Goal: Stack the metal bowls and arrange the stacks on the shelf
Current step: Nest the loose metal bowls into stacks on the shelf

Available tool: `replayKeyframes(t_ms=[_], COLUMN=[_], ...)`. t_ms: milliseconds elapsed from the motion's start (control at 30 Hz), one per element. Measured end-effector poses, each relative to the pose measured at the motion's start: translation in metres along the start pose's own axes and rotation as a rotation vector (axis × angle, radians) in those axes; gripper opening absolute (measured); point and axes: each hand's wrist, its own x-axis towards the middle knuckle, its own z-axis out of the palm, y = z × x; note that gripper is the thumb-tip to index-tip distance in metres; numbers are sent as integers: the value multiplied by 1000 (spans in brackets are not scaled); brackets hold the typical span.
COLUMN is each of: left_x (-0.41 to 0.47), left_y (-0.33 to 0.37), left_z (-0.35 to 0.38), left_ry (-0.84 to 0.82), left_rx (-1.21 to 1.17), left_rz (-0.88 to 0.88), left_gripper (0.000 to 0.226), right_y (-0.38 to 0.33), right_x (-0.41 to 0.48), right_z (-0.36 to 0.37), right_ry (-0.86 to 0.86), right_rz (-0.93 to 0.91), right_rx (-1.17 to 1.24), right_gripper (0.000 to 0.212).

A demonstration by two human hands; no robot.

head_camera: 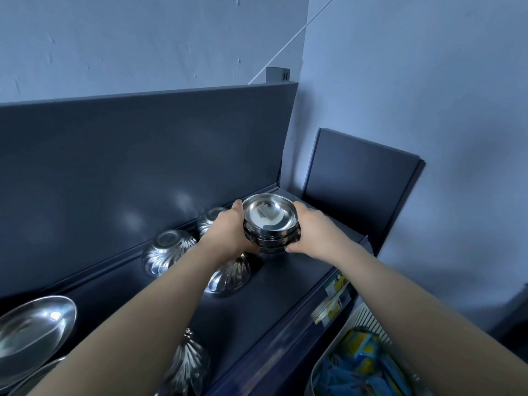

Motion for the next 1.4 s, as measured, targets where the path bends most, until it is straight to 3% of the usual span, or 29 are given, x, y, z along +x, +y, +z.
replayKeyframes(t_ms=[433,600,767,933,1100,1200,1400], left_x=[58,76,84,71,34,12,-15], left_y=[-4,-2,-5,-2,4,5,-10], left_z=[-3,-1,3,1,-3,3,7], left_ry=[36,47,67,73,219,96,-206], left_rx=[2,30,59,261,514,517,637], left_rz=[-66,-108,-104,-32,97,111,-31], left_gripper=[72,91,85,99,90,89,97], right_y=[3,8,11,19,36,48,61], right_x=[75,95,103,92,55,35,31], right_z=[-8,-9,-10,-15,-29,-21,-4], right_ry=[-64,-67,-62,-34,-5,-84,-253], right_rz=[-17,-26,-49,-97,-125,-121,-70], right_rx=[-114,-122,-182,-305,-375,-372,-361], right_gripper=[67,64,65,69,81,93,110])
